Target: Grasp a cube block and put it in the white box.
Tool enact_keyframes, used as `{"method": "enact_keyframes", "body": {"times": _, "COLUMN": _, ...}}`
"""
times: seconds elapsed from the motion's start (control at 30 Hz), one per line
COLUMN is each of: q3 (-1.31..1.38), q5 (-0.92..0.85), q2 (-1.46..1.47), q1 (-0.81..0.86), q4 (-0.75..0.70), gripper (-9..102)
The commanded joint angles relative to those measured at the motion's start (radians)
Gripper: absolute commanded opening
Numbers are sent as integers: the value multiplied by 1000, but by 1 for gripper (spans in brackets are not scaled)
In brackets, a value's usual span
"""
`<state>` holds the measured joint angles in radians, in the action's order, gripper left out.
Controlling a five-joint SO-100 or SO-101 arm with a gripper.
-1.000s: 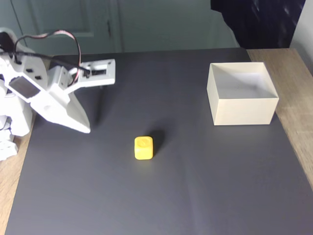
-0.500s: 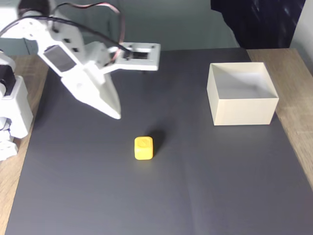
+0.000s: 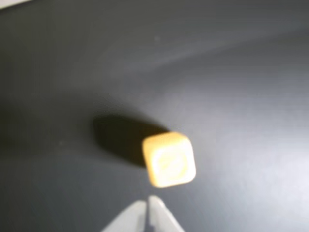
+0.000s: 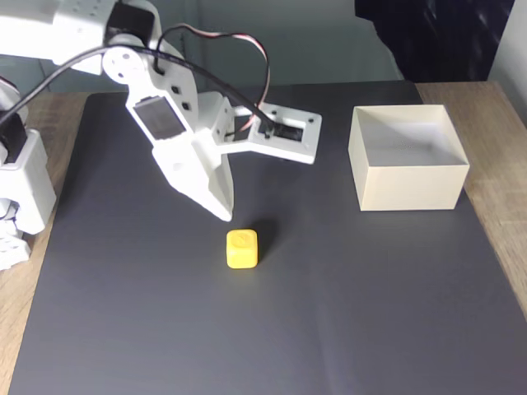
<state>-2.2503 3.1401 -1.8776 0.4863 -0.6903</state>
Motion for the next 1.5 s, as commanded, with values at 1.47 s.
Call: {"method": "enact_keyframes", "body": {"times": 1.47, "q3": 281, "q5": 66, "q2": 141, "q1": 74, "q4": -98, "gripper": 20}}
